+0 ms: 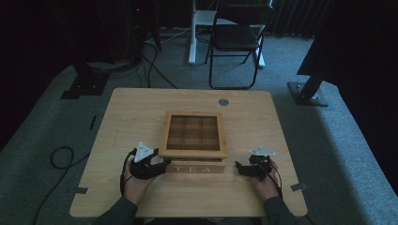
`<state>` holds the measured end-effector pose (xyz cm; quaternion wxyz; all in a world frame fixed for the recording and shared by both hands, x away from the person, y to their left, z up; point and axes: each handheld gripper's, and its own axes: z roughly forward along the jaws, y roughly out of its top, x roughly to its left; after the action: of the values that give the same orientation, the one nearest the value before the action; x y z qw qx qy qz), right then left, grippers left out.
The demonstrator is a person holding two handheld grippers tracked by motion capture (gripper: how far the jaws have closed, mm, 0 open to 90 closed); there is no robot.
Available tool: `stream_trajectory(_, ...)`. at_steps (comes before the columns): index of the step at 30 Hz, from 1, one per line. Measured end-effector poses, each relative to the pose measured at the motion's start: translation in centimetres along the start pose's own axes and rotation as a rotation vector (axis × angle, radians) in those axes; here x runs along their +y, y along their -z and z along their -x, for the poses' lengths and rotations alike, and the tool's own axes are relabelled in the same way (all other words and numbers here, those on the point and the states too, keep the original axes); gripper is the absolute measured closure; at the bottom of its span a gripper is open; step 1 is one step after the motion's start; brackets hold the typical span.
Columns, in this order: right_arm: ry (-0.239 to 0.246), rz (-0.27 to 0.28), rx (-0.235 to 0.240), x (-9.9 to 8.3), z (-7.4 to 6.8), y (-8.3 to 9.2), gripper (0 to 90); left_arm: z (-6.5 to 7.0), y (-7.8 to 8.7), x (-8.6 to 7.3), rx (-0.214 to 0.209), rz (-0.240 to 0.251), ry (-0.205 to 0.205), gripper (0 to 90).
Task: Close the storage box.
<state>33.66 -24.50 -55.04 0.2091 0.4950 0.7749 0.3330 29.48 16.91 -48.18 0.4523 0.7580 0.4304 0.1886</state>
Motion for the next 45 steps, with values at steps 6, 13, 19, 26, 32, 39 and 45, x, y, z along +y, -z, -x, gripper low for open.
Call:
stream_trajectory(6, 0.0, 0.0, 0.0, 0.0, 0.0, 0.0, 12.0, 0.0, 0.1, -0.3, -0.004, -0.012, -0.008, 40.6)
stream_trajectory(13, 0.001, 0.0, 0.0, 0.0, 0.0, 0.0, 12.0, -0.1, 0.0, -0.9, -0.012, -0.033, -0.008, 40.7)
stream_trajectory(19, 0.0, 0.0, 0.0, 0.0, 0.0, 0.0, 12.0, -0.2, 0.5, -1.1, -0.018, -0.014, -0.009, 40.8)
stream_trajectory(26, 0.0, 0.0, 0.0, 0.0, 0.0, 0.0, 12.0, -0.1, 1.0, -1.5, -0.026, 0.005, -0.003, 41.2)
stream_trajectory(32, 0.001, -0.001, 0.002, 0.0, 0.0, 0.0, 12.0, -1.4, 2.4, -1.6, -0.001, 0.06, 0.057, 42.4)
stream_trajectory(39, 0.001, -0.001, 0.002, 0.0, 0.0, 0.0, 12.0, -2.3, 2.6, -1.7, 0.013, 0.061, 0.085, 42.4)
stream_trajectory(45, 0.001, -0.001, 0.002, 0.0, 0.0, 0.0, 12.0, -2.7, 2.6, -1.7, 0.024, 0.063, 0.1, 42.3)
